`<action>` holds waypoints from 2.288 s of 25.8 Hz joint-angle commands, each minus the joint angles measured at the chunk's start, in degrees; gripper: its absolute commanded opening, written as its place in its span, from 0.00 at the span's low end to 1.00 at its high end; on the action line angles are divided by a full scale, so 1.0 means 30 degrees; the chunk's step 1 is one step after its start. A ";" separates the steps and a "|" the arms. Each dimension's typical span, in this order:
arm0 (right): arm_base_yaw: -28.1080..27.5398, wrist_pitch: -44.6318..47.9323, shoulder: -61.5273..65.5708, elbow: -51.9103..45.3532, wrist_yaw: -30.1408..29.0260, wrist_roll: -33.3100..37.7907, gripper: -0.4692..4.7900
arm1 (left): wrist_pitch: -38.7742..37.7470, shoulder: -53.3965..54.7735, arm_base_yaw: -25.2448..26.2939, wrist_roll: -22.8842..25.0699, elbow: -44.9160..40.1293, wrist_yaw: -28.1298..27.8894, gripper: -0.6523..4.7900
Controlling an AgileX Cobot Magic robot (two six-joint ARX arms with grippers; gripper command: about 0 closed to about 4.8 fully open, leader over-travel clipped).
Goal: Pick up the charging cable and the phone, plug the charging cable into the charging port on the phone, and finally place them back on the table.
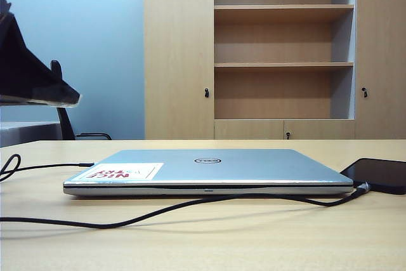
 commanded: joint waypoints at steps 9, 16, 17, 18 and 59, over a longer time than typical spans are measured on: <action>0.0015 0.0350 -0.0036 0.0066 0.0044 0.0007 0.08 | 0.2397 -0.0044 0.0015 0.0066 -0.0401 0.0066 0.11; 0.0015 0.0350 -0.0036 0.0066 0.0044 0.0007 0.08 | 0.2594 -0.3002 0.2594 0.0066 -0.0401 0.0066 0.11; 0.0015 0.0350 -0.0029 0.0066 0.0044 0.0007 0.08 | 0.2353 -0.3410 0.3177 0.0066 -0.0401 0.0066 0.11; 0.0015 0.0350 -0.0029 0.0066 0.0044 0.0007 0.08 | 0.2062 -0.3803 0.3818 0.0073 -0.0401 0.0066 0.11; 0.0015 0.0350 -0.0022 0.0066 0.0044 0.0007 0.08 | -0.2018 -1.1905 1.0987 0.1421 -0.3315 0.0058 0.11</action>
